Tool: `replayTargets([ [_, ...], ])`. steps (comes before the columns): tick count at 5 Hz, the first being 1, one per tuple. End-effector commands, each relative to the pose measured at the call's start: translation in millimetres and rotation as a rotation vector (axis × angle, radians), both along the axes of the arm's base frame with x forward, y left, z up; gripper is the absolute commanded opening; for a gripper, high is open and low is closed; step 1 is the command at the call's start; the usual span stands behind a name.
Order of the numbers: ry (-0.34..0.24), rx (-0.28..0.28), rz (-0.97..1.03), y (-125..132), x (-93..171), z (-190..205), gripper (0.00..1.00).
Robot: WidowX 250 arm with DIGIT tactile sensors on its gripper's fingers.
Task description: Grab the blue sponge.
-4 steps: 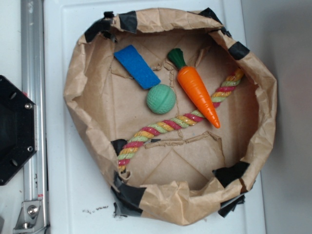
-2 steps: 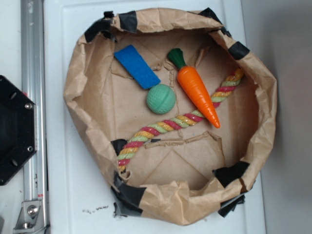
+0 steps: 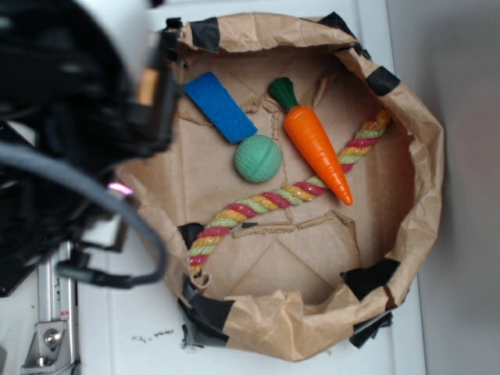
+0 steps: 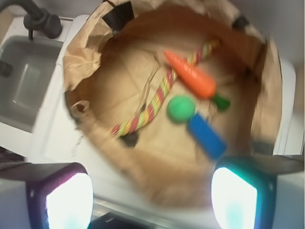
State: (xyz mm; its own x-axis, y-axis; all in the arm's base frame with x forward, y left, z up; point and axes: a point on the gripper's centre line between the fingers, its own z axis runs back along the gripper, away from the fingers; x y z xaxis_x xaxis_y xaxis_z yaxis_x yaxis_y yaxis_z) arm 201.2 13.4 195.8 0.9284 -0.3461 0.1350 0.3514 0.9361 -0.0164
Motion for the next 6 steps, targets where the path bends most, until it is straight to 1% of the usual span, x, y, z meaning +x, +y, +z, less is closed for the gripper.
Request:
replayTargets([
  [1,0.014,0.115,-0.139,37,22,-60,1.0],
  [2,0.044,0.144,-0.145,48,24,-92,1.0],
  [3,0.091,0.156,-0.209,38,34,-117,1.0],
  [4,0.163,0.158,-0.252,35,26,-139,1.0],
  [5,0.154,0.123,-0.22,49,21,-138,1.0],
  [6,0.205,0.136,-0.211,57,16,-152,1.0],
])
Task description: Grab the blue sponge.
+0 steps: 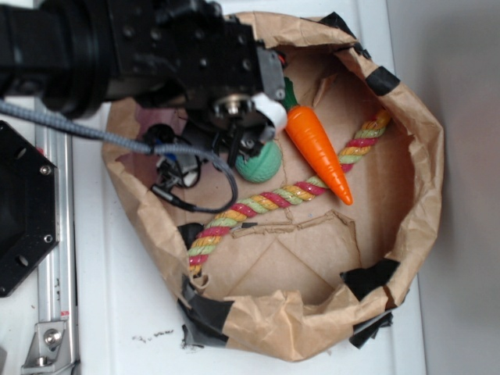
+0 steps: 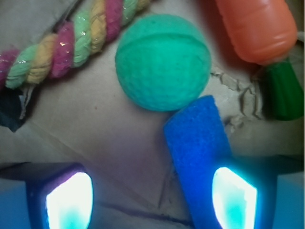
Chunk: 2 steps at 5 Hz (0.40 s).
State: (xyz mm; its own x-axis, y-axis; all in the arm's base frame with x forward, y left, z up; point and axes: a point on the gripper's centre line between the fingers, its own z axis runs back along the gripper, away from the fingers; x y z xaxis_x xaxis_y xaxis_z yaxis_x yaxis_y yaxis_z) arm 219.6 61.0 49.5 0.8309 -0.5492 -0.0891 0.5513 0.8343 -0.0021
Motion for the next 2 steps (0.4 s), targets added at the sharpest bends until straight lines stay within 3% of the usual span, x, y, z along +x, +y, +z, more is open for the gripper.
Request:
replayTargets([
  [1,0.029,0.018,0.066,21.0,-2.6,-16.9,1.0],
  [2,0.039,0.062,0.109,26.6,-0.1,-22.1,1.0],
])
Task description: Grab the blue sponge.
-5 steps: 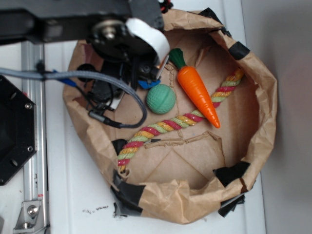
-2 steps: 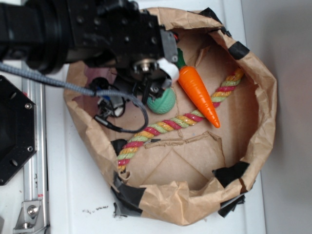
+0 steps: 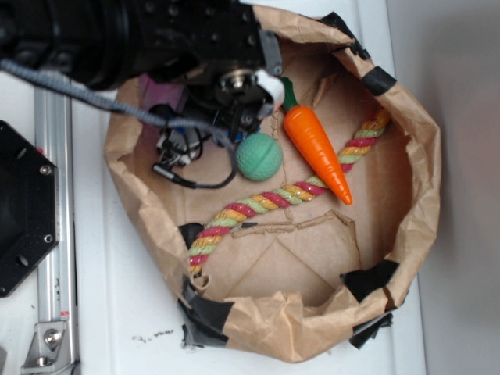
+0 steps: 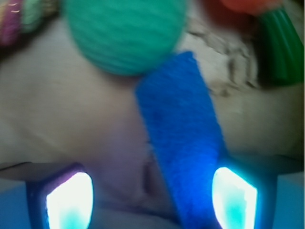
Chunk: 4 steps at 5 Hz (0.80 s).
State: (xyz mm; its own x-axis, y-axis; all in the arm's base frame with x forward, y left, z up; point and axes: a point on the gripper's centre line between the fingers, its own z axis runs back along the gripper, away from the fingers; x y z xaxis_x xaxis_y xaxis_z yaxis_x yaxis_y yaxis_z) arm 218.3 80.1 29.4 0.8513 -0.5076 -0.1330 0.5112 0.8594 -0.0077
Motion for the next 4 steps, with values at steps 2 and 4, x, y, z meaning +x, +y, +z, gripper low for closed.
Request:
replayTargets([
  [2,-0.039,0.097,0.099,8.5,9.6,3.9,1.0],
  [4,-0.057,0.074,0.143,8.0,10.0,6.3,0.0],
])
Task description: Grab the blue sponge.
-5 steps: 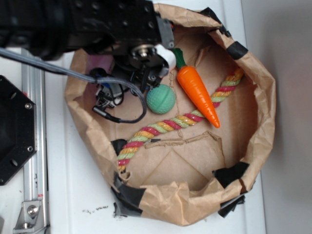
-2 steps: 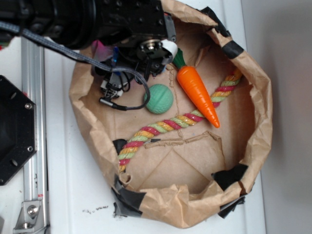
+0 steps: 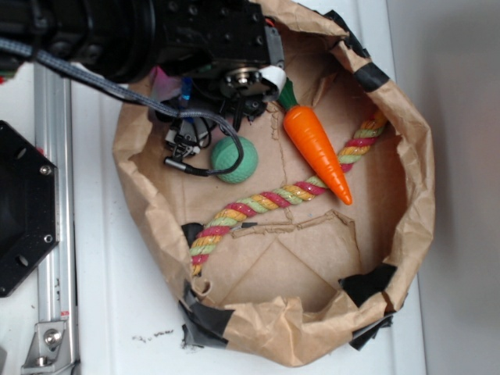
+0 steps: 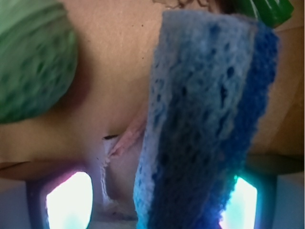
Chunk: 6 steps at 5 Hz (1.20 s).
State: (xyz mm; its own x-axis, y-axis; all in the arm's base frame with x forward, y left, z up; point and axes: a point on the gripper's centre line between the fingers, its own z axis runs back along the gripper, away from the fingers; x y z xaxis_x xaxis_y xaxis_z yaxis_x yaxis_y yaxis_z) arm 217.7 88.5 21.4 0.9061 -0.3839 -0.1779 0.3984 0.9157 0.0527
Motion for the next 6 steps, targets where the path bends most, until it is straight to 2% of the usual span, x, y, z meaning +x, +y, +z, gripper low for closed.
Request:
replayTargets([
  [1,-0.077,-0.004,0.024,-1,10,17,0.0],
  [2,-0.086,-0.032,0.044,-2,10,21,0.0],
  [3,-0.223,-0.015,0.157,-14,9,55,0.0],
  [4,-0.479,-0.068,0.399,-45,13,106,0.0],
  [5,-0.451,-0.103,0.561,-78,30,156,0.0],
  [6,-0.377,-0.114,0.657,-87,33,153,0.0],
])
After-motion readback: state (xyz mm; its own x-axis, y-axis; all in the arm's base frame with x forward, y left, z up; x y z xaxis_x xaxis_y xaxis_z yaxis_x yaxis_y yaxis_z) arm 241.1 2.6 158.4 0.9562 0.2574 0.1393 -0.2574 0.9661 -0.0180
